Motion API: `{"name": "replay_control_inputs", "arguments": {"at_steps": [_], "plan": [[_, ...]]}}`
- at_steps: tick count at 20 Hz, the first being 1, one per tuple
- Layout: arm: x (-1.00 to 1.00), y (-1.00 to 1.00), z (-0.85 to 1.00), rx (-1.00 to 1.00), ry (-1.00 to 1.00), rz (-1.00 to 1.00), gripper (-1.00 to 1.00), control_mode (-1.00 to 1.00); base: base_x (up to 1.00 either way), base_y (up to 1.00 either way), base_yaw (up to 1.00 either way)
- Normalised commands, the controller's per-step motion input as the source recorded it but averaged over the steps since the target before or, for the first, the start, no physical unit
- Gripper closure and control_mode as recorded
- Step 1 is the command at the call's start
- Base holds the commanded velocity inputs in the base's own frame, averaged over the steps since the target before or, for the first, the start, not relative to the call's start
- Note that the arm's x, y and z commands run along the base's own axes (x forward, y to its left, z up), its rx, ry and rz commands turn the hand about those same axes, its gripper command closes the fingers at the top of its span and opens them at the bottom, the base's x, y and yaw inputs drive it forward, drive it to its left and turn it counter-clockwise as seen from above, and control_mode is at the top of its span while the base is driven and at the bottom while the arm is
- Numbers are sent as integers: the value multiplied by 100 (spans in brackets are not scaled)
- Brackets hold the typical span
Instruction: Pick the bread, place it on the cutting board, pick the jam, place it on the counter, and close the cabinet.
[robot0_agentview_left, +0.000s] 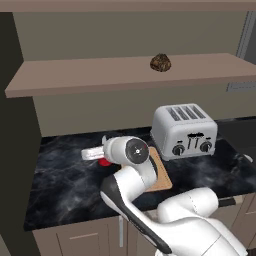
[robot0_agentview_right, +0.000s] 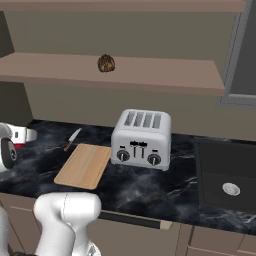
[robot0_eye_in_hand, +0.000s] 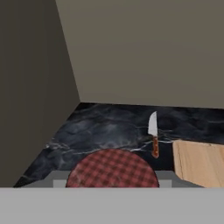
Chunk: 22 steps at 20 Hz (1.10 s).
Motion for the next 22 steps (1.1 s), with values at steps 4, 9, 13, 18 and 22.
{"name": "replay_control_inputs", "arguments": {"at_steps": [4,9,13,18,22], "plan": [[20,5,-24,0,0,0,100,-100,0,0,0],[19,7,-28,0,0,0,100,-100,0,0,0],[14,3,-30,0,0,0,100,-100,0,0,0],[12,2,-28,0,0,0,100,-100,0,0,0],[9,2,-32,0,0,0,100,-100,0,0,0]]}}
